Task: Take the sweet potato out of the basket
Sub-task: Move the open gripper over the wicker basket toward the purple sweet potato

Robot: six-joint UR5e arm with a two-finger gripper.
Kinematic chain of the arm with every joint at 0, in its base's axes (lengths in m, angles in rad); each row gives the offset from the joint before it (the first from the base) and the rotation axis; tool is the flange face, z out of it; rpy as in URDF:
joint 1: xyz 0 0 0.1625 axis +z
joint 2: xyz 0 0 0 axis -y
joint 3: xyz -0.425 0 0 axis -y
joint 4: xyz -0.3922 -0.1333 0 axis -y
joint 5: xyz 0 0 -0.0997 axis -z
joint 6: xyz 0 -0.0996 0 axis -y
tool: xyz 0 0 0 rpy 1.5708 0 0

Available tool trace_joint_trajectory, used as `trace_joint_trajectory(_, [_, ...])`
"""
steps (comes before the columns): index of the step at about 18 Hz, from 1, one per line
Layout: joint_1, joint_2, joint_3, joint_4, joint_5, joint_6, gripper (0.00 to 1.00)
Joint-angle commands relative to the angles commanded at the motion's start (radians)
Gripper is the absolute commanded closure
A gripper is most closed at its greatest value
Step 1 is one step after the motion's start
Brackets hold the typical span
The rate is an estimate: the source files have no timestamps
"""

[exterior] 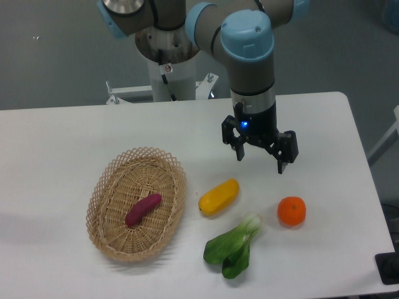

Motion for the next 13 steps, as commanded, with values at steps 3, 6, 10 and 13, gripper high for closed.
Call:
trace_joint_trajectory(3, [-0.050, 0.005, -0.008, 0.000, 0.001, -0.090, 0.00])
trace_joint_trajectory(6, [-0.119, 0.008, -0.037, -0.003, 0.000, -0.184, 0.00])
trace_joint_trajectory(10, [-0.215, 0.005, -0.098, 0.003, 0.018, -0.292, 0.00])
trace_joint_trajectory(13, [-0.265, 0.005, -0.156, 0.012, 0.028, -0.292, 0.00])
